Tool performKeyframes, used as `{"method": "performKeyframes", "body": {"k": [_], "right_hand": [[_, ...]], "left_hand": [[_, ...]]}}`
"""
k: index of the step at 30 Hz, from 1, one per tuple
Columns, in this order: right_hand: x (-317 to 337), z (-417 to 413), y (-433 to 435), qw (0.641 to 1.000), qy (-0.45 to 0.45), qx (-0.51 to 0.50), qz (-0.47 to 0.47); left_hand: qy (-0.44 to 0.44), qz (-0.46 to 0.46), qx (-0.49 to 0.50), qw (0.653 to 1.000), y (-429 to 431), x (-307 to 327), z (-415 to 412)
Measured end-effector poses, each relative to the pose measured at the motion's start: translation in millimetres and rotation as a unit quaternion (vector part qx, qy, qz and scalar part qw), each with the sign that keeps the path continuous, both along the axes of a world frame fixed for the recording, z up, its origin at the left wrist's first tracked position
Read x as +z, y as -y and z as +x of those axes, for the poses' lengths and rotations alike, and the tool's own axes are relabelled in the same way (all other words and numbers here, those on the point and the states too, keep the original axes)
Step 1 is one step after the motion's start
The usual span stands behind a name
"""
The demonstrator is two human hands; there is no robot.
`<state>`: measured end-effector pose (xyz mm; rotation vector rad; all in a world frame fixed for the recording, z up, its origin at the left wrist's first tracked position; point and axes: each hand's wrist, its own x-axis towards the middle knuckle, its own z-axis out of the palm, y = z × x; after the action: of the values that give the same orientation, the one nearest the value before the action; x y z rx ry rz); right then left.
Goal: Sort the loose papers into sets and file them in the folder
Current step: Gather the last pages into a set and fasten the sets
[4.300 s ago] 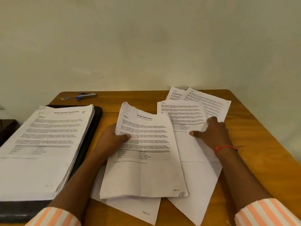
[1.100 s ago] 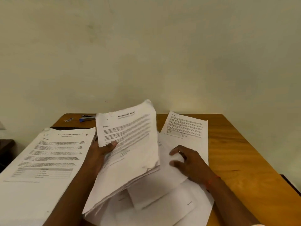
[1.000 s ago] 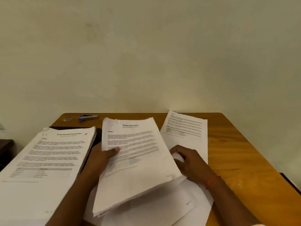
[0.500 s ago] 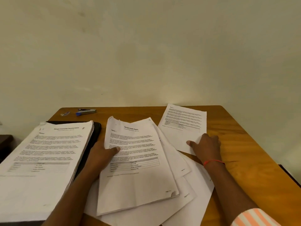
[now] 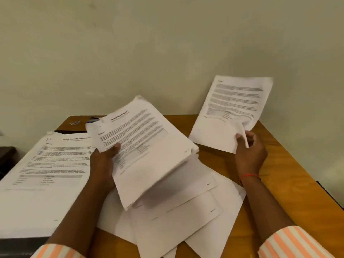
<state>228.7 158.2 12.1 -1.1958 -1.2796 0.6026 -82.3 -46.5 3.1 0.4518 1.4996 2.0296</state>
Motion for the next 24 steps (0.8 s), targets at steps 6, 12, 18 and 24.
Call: {"method": "performKeyframes", "body": {"k": [6, 12, 18, 24], "right_hand": [[5, -13, 34, 0.945, 0.14, 0.29, -0.059], [11, -18, 48, 0.857, 0.338, 0.386, -0.058], [27, 14, 28, 0.71, 0.59, 0.319, -0.215], [29, -6, 46, 0.684, 0.61, 0.336, -0.217]], "left_hand": [[0.007, 0.033, -0.002, 0.999, 4, 9, 5], [-0.085, -0.059, -0.047, 0.994, 2, 0, 22], [-0.193, -0.145, -0.042, 0.97, 0, -10, 20], [-0.206, -0.174, -0.047, 0.962, -2, -15, 20]]}}
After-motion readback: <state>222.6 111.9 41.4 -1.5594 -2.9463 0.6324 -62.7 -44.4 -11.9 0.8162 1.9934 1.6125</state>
